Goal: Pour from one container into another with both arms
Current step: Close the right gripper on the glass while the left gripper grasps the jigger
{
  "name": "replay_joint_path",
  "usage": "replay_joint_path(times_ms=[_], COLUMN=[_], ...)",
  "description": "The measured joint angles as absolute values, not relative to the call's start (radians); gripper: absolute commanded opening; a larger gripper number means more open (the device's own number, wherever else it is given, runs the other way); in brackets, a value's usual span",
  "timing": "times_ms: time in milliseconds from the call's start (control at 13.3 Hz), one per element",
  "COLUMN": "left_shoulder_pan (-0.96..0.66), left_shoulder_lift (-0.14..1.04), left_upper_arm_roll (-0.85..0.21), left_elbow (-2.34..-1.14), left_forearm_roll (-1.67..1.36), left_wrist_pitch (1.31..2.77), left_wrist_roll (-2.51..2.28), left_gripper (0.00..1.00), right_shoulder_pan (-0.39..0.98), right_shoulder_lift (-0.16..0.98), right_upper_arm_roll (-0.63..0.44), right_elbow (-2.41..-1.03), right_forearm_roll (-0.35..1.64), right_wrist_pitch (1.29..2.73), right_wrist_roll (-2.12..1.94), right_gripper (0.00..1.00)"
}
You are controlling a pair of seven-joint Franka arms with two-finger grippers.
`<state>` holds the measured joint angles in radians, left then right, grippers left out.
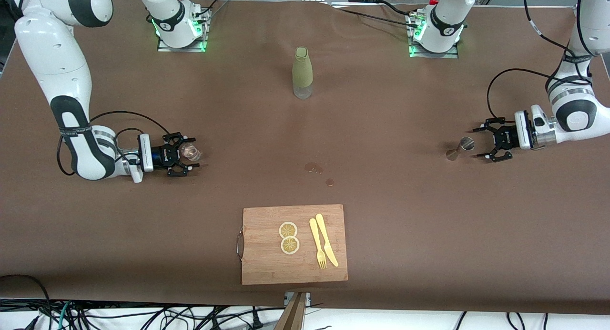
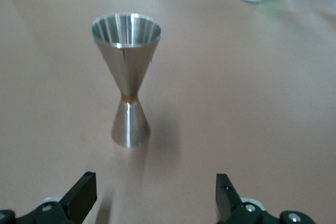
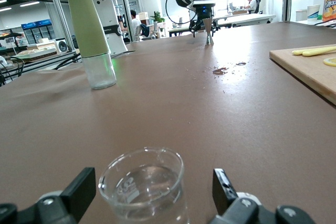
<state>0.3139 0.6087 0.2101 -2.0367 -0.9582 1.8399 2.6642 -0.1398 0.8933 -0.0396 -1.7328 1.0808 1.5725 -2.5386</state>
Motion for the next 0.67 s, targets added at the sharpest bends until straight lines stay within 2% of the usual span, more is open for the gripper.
replay_joint_path(times_ms=[225,375,450,674], left_shoulder_pan=[0.281,0.268,0.264,0.259], left_shoulder_lift=[0.631,0.644,0.651,0.674], left_upper_arm_roll=[0.209,0.208,0.208,0.208], left_elbow=[-2.036,-2.033,-2.029,-2.024], left_forearm_roll=[-1.056,-1.075,-1.081,-1.127], left_wrist_pitch=[1.803,1.797,1.789,1.766], left_wrist_roll=[2.741,2.742,2.742,2.743], left_gripper=[1.00,1.00,1.00,1.00], right_shoulder_pan=[-0.139,-0.139,-0.139,-0.139], right_shoulder_lift=[0.894,0.894,0.894,0.895], right_upper_arm_roll=[-0.040,-0.040,-0.040,-0.040], right_elbow=[-1.732,-1.732,-1.732,-1.732], right_forearm_roll=[1.081,1.081,1.081,1.081], right_wrist_pitch=[1.573,1.573,1.573,1.573], right_wrist_roll=[-2.540,-2.540,-2.540,-2.546], right_gripper=[0.74,0.74,0.70,0.44])
